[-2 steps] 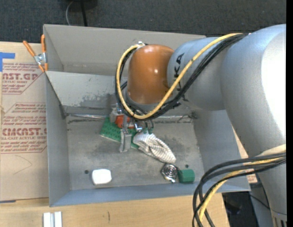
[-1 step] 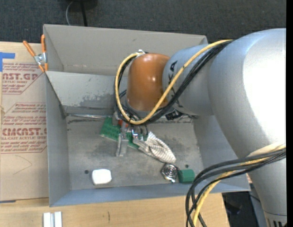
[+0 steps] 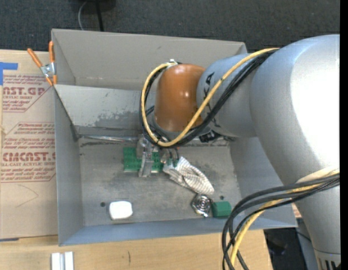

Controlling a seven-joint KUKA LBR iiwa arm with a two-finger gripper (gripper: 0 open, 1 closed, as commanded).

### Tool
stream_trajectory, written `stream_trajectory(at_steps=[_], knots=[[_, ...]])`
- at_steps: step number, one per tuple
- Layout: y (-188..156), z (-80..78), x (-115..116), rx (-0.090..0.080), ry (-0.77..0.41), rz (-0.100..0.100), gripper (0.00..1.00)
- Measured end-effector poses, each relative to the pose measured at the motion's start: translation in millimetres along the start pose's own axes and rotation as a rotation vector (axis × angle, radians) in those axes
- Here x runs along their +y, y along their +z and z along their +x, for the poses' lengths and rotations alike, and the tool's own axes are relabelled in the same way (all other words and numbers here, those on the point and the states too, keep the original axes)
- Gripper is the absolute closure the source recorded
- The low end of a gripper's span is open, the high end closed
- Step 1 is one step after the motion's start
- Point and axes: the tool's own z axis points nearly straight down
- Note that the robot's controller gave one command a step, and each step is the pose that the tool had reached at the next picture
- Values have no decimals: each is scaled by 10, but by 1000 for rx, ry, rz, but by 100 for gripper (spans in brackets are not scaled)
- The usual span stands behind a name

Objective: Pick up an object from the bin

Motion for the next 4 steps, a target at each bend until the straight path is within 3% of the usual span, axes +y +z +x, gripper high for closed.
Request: stream_trajectory(at_steps=[4], knots=[[-262, 11, -3, 3, 0, 1, 100]])
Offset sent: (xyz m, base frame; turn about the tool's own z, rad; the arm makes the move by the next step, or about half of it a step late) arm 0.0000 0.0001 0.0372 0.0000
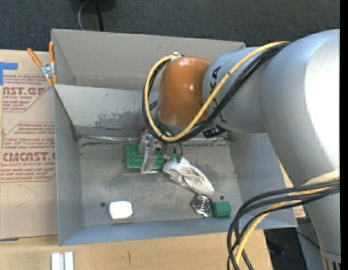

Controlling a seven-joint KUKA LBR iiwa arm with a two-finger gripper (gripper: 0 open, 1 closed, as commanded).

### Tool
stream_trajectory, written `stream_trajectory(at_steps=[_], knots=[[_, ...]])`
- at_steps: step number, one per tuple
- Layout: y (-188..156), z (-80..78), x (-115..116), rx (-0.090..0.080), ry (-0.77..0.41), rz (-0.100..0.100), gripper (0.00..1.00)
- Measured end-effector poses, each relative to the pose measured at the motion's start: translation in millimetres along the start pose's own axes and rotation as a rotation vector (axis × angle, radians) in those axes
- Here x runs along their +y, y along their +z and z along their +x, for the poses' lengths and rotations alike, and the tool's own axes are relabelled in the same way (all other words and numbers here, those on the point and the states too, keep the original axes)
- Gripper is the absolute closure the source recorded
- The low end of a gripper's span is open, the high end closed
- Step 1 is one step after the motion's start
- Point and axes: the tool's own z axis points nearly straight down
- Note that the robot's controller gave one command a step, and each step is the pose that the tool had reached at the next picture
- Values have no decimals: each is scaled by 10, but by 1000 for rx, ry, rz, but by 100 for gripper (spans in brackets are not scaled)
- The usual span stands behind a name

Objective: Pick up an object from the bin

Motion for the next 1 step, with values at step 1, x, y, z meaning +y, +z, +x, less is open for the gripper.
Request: stream_trajectory(at_steps=[1], knots=[[-106, -1, 1, 0, 0, 0, 100]])
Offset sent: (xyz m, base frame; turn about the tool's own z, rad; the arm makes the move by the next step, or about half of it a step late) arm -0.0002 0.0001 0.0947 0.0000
